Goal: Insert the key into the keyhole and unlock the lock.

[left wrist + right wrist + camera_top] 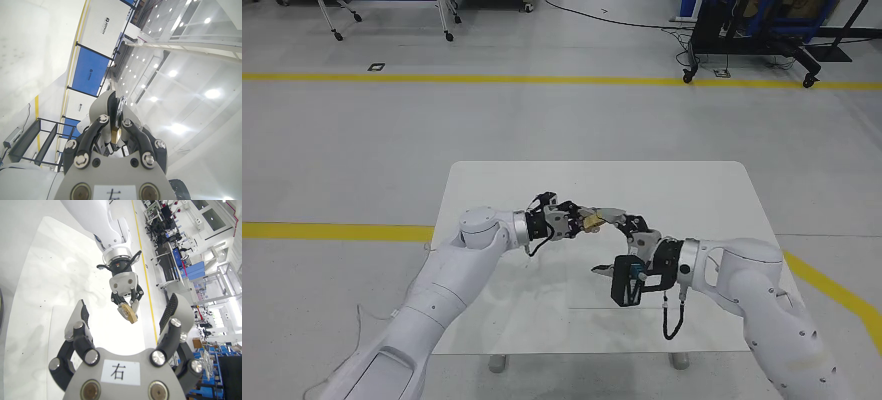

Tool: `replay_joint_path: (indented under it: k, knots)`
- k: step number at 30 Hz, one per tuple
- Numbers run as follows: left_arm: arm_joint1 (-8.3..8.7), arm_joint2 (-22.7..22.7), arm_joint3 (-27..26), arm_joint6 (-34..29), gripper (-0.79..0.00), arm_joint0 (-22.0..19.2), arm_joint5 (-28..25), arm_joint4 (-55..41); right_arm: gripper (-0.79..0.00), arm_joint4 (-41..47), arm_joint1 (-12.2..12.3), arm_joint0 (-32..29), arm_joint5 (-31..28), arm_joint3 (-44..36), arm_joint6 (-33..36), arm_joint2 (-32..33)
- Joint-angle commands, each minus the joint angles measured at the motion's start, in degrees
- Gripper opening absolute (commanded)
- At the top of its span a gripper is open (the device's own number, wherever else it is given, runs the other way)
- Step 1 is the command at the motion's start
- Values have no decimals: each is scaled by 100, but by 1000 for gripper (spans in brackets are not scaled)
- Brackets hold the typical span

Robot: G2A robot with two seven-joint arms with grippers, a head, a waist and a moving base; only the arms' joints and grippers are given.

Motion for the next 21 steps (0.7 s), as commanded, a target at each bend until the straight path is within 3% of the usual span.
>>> replay_joint_path:
  k: [1, 5, 10, 15, 21]
  knots:
    - [-5, -24, 98, -37, -785, -33, 69, -49, -416, -63, 10, 65, -95, -1, 146, -38]
    - [-26, -12, 232, -225, -785, -100, 149, -107, -434, -94, 5, 159, 8, -13, 419, -141]
    - [-69, 73, 455, -853, -785, -198, 353, -266, -471, -191, -39, 252, 637, 40, 809, -329]
    - [-142, 182, 874, -1521, -785, -380, 610, -491, -477, -286, -43, 291, 800, 90, 657, -472]
    - [-288, 351, 1416, -1722, -785, -633, 919, -704, -496, -655, -2, 159, 989, 59, 377, -466]
